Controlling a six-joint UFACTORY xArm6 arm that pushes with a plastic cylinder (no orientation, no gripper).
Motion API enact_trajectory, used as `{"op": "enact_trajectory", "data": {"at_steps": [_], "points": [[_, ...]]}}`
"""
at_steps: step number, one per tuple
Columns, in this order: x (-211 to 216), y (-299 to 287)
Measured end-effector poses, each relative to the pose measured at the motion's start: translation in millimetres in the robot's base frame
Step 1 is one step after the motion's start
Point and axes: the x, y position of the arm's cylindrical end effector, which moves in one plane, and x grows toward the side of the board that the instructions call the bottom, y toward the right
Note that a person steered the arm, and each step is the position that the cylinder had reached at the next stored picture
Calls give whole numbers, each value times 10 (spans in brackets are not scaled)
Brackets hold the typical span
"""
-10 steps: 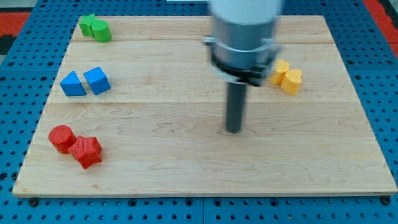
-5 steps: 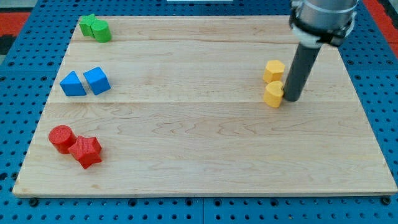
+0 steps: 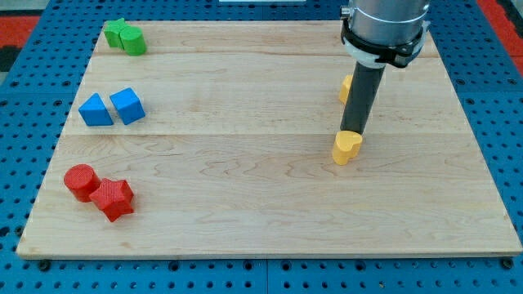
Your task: Move yellow heart towards bottom center
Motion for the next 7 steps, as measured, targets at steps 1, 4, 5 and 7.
{"op": "enact_trajectory", "data": {"at_steps": [1, 4, 5, 7], "points": [[213, 106], [525, -341], [865, 264], [518, 705]]}}
